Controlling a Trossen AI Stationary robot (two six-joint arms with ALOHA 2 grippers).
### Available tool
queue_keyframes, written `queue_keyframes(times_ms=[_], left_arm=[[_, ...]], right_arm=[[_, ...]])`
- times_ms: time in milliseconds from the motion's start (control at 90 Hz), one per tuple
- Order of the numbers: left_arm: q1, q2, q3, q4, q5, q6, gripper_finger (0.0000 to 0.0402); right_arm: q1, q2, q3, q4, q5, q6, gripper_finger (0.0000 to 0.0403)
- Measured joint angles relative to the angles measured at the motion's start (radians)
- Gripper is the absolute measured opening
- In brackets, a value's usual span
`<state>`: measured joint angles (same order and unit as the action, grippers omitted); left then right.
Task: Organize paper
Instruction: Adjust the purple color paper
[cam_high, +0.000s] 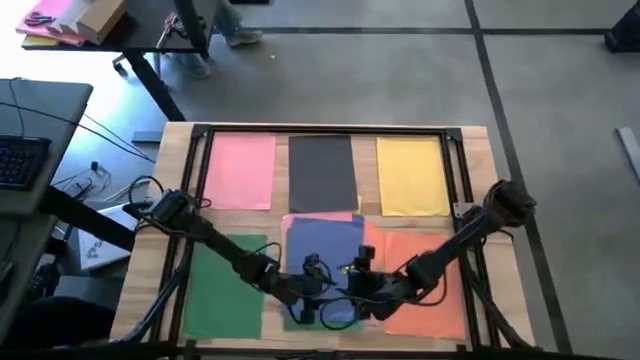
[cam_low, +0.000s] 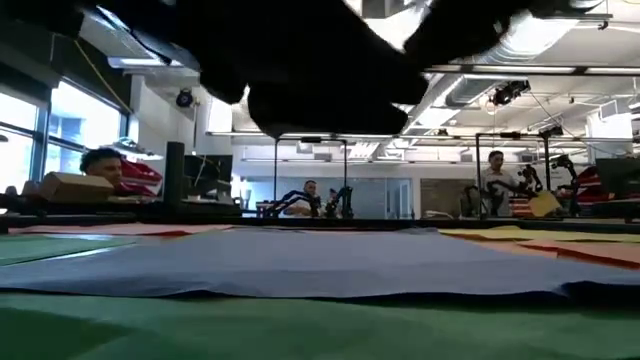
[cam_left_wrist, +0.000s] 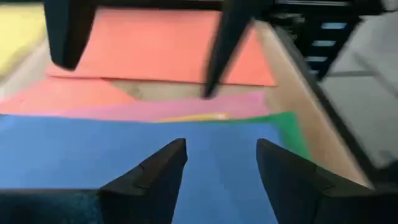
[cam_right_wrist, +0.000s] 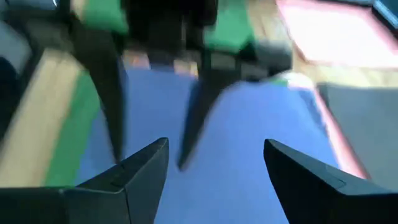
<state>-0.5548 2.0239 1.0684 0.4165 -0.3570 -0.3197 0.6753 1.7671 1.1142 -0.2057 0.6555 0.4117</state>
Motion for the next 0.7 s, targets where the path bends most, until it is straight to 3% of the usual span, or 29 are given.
queue_keyframes(times_ms=[444, 700], left_arm=[[-0.023, 0.031, 0.0, -0.184, 0.034, -0.121, 0.0182], [-0.034, 0.032, 0.0, -0.222, -0.003, -0.163, 0.0096]], right_arm=[[0.04, 0.025, -0.125, 0.113, 0.027, 0.086, 0.0248], [0.051, 0.025, -0.129, 0.115, 0.044, 0.095, 0.0248]])
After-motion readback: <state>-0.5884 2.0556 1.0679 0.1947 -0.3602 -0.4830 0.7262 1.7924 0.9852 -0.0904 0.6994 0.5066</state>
